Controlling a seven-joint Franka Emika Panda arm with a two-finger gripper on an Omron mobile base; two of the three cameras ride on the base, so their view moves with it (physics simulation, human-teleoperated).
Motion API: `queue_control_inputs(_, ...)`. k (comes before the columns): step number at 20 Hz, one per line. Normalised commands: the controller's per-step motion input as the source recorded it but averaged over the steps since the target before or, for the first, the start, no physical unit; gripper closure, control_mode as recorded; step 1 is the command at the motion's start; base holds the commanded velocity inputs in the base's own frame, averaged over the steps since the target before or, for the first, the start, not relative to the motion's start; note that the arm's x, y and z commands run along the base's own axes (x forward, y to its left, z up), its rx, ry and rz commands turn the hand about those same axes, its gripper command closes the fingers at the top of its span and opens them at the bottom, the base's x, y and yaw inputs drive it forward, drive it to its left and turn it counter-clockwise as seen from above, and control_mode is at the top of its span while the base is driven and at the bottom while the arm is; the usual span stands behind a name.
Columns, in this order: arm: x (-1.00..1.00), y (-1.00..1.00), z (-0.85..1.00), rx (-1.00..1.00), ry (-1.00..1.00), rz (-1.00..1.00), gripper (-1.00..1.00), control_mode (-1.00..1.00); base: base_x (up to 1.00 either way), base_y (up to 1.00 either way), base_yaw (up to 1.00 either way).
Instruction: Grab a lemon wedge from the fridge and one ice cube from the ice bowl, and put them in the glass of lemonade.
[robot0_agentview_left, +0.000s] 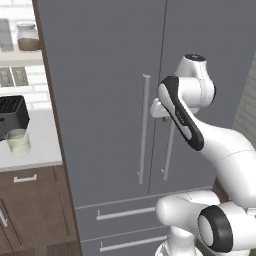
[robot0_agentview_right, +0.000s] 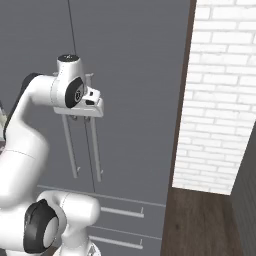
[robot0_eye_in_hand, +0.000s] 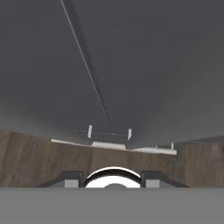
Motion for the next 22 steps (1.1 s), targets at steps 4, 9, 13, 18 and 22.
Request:
queue_control_inputs(4, -0.22, -0.26, -0.05, 0.04, 0.02, -0.08, -1.0, -1.0, 0.0, 0.0, 0.0)
queue_control_inputs(9, -0.3, -0.11, -0.03, 0.0, -0.01, -0.09, -1.0, -1.0, 0.0, 0.0, 0.0)
queue_control_inputs(13, -0.54, -0.01, -0.03, 0.0, -0.03, -0.01, -1.0, -1.0, 0.0, 0.0, 0.0)
queue_control_inputs(18, -0.27, -0.02, 0.0, 0.01, 0.0, -0.02, -1.0, -1.0, 0.0, 0.0, 0.0)
queue_control_inputs(22, 0.0, 0.0, 0.0, 0.0, 0.0, 0.0, -1.0, 1.0, -0.5, -0.01, -0.02)
